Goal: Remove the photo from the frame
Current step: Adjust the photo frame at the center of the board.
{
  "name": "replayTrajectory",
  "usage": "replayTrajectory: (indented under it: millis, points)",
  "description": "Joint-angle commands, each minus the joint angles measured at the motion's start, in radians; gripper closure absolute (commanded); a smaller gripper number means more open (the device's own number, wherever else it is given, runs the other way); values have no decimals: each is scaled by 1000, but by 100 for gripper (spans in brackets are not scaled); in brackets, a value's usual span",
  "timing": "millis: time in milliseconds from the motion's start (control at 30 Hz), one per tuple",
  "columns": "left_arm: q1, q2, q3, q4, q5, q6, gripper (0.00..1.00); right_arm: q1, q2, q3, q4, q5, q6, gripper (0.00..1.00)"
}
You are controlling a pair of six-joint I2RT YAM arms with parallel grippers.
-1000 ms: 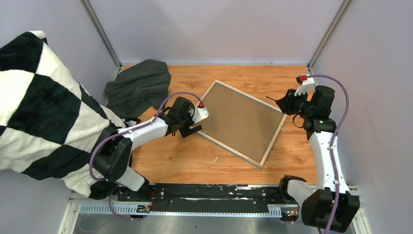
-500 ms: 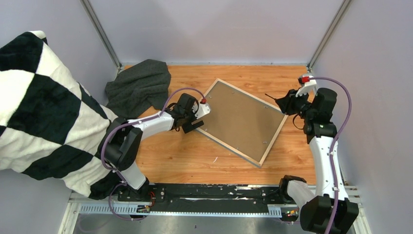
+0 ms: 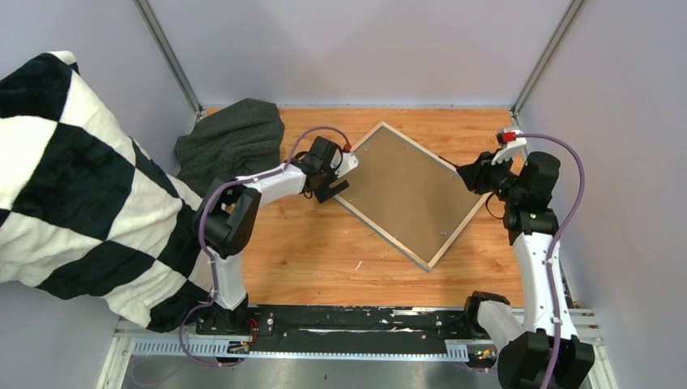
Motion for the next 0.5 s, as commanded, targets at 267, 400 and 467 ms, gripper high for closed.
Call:
replayTrajectory:
  millis: [267,400,467]
  points:
    - [40,395,664,-286,42,-240,0,54,70,-47,195,-61,55,100]
    - [50,556,950,-428,155,-351,0,164,155,-22,232,18,32,100]
    - [67,557,963,-428,231,-421,0,221,198,-18,272,57,45,100]
